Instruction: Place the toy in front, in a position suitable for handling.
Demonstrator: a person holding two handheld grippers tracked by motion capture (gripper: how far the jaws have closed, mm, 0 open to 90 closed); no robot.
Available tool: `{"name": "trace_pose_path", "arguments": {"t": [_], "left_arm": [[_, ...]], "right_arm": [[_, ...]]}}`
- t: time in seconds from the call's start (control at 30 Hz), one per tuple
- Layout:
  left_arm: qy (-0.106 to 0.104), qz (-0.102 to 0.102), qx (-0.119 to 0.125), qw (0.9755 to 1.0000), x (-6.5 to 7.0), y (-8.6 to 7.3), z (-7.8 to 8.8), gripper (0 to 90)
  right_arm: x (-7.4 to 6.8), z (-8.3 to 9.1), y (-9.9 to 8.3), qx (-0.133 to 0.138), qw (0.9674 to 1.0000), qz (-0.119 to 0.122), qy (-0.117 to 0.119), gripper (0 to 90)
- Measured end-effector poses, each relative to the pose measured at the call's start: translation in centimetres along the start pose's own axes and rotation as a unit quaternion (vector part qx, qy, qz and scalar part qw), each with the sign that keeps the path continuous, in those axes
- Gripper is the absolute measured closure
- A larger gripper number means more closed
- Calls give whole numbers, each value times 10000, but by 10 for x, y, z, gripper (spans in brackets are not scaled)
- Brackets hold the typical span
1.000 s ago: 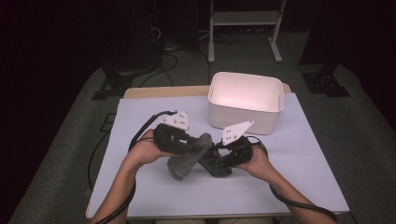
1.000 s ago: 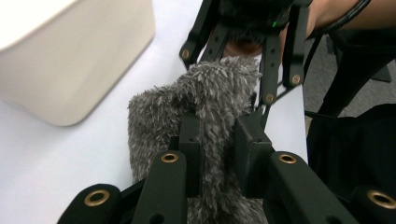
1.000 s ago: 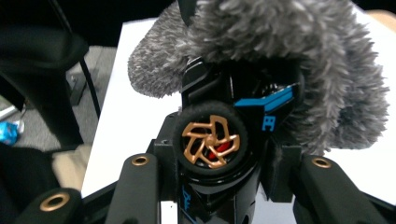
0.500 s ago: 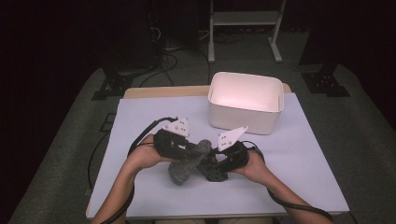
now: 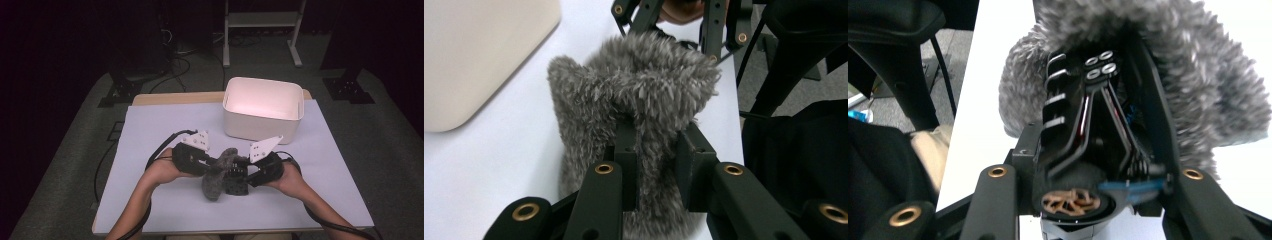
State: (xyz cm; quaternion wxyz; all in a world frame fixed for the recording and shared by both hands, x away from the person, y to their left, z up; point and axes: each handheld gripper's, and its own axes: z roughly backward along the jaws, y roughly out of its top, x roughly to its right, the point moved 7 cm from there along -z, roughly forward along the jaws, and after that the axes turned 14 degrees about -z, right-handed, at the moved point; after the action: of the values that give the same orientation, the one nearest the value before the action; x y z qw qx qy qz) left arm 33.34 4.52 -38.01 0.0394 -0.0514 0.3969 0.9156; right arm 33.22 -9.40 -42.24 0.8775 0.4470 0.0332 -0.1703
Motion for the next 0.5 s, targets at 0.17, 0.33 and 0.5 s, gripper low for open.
{"name": "trace_pose_path", "arguments": {"t": [0.17,0.33,0.5], "left_arm": [[-7,3,59,10000,-2,2,-1,748],[178,9,26,9998,-5,2,17,748],[388,41,-78,9992,-7,-3,37,748]], "right_arm": [[-1,2,0,-52,9999,-52,-114,559],[-3,-9,12,80,9999,28,-76,559],[-5,-25,29,341,9994,-13,11,559]]}}
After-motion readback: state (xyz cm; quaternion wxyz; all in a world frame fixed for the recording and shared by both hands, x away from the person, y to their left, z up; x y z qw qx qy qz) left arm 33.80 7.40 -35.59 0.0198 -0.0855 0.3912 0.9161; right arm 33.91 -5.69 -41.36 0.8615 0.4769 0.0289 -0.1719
